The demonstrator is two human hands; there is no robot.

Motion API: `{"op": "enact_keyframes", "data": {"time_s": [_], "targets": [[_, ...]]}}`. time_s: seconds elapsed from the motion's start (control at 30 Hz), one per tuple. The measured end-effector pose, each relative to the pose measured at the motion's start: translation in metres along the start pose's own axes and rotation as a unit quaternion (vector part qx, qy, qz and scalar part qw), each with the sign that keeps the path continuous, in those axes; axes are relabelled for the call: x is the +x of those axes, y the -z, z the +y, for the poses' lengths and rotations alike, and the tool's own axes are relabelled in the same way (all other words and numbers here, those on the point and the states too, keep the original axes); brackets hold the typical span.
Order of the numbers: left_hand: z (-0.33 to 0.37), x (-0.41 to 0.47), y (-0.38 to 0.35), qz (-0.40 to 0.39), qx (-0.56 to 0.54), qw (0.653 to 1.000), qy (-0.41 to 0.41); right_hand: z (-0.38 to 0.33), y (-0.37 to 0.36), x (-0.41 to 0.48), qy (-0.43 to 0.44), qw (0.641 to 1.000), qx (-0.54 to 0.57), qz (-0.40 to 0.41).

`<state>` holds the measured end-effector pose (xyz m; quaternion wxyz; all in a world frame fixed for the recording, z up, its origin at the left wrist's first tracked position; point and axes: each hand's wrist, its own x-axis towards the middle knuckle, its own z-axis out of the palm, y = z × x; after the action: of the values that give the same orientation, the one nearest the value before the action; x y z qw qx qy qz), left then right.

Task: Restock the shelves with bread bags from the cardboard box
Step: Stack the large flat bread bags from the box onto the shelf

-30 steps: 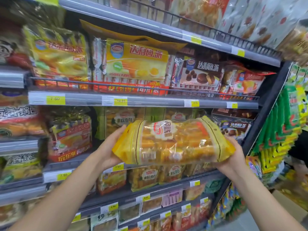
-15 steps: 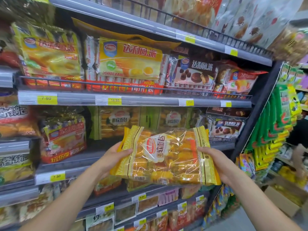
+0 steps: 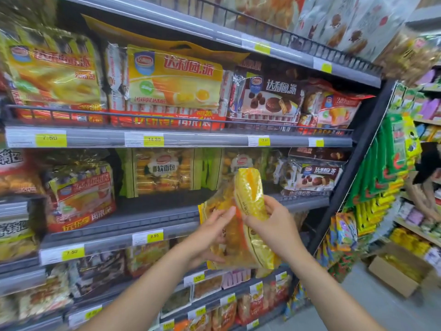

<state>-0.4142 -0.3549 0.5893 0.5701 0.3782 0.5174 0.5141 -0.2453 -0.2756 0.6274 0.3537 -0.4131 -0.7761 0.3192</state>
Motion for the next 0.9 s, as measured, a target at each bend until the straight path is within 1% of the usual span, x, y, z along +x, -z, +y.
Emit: {"op": "enact_keyframes", "data": {"time_s": [0.03, 0.1, 0.17, 0.3, 0.33, 0.43, 0.53, 0.6, 0.67, 0.7, 0.77, 0.8, 0.83, 0.87, 0.9], "targets": [[-0.002, 0.003, 0.001, -0.015, -0.052, 0.999, -0.001, -0.002, -0.004, -0.003, 0.004, 1.0, -0.009, -0.01], [-0.004, 0.007, 0.004, -0.032, -0.12, 0.992, -0.005, -0.006, -0.011, -0.009, 0.023, 0.999, 0.002, -0.044], [-0.004, 0.006, 0.006, -0.055, -0.156, 0.986, -0.011, -0.011, -0.015, -0.016, 0.037, 0.994, 0.037, -0.098], [-0.007, -0.002, 0.012, -0.109, -0.211, 0.971, -0.04, -0.016, -0.023, -0.022, 0.027, 0.977, 0.139, -0.161], [-0.007, -0.006, 0.014, -0.11, -0.22, 0.968, -0.05, -0.018, -0.024, -0.023, 0.022, 0.972, 0.155, -0.174], [-0.01, -0.013, 0.027, -0.074, -0.256, 0.962, -0.057, -0.018, -0.029, -0.023, 0.021, 0.957, 0.197, -0.212], [-0.019, -0.016, 0.045, -0.033, -0.286, 0.955, -0.075, -0.02, -0.034, -0.022, 0.027, 0.953, 0.203, -0.221], [-0.021, -0.022, 0.051, -0.013, -0.302, 0.948, -0.103, -0.019, -0.036, -0.02, 0.025, 0.945, 0.237, -0.222], [-0.022, -0.027, 0.055, -0.002, -0.328, 0.938, -0.117, -0.019, -0.033, -0.018, 0.032, 0.942, 0.274, -0.192], [-0.022, -0.031, 0.059, 0.02, -0.335, 0.935, -0.114, -0.019, -0.029, -0.016, 0.041, 0.947, 0.275, -0.159], [-0.022, -0.038, 0.066, 0.046, -0.349, 0.929, -0.115, -0.011, -0.021, -0.008, 0.06, 0.966, 0.238, -0.079], [-0.024, -0.039, 0.07, 0.042, -0.353, 0.927, -0.123, -0.002, -0.017, -0.002, 0.054, 0.975, 0.214, -0.04], [-0.027, -0.04, 0.076, 0.064, -0.352, 0.926, -0.122, 0.007, -0.013, 0.003, 0.032, 0.979, 0.203, -0.016], [-0.026, -0.044, 0.077, 0.08, -0.348, 0.927, -0.115, 0.018, -0.01, 0.006, -0.003, 0.979, 0.204, -0.009], [-0.025, -0.045, 0.079, 0.1, -0.359, 0.922, -0.102, 0.028, -0.009, 0.009, -0.052, 0.975, 0.213, -0.022]]}}
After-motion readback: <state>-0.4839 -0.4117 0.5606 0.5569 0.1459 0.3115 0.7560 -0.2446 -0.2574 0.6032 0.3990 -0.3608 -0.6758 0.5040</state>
